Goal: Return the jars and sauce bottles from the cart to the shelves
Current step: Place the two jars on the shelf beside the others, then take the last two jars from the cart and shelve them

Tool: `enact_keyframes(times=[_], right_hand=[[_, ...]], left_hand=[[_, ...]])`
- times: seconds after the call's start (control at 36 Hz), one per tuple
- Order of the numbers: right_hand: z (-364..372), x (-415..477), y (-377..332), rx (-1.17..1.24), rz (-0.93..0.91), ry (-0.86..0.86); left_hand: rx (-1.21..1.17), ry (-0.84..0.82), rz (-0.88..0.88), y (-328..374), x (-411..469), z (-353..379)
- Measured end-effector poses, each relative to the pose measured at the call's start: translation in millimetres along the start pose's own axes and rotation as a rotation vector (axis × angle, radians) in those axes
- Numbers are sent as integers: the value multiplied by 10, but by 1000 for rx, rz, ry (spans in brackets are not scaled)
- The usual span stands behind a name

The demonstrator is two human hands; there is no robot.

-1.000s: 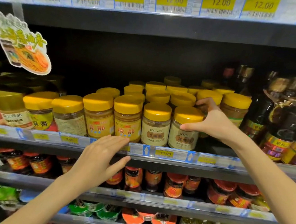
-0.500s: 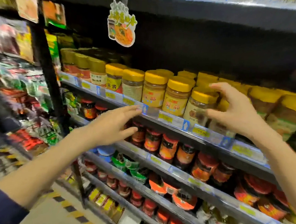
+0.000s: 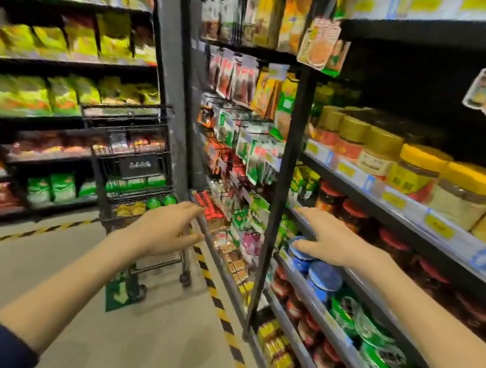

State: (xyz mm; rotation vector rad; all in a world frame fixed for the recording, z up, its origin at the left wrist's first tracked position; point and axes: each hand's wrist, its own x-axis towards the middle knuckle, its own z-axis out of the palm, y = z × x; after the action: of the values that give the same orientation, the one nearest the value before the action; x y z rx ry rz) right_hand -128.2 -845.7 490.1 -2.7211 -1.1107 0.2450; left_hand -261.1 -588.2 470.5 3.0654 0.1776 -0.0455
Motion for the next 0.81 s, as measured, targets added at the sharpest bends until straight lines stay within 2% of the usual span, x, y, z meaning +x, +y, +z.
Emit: enact_keyframes(times=[0.33,0.56,0.81], right_hand=[[585,2005,-1440,78,-161,-145],[921,3020,-1996,79,-243,-229],[1292,4383,-2239,97,-309,-293]], left_hand=[[-74,-84,-411,-2065,-191,47],[-140,-88,-543,-3093,-28,270],[-253,-39,-596,-3944,741,692]])
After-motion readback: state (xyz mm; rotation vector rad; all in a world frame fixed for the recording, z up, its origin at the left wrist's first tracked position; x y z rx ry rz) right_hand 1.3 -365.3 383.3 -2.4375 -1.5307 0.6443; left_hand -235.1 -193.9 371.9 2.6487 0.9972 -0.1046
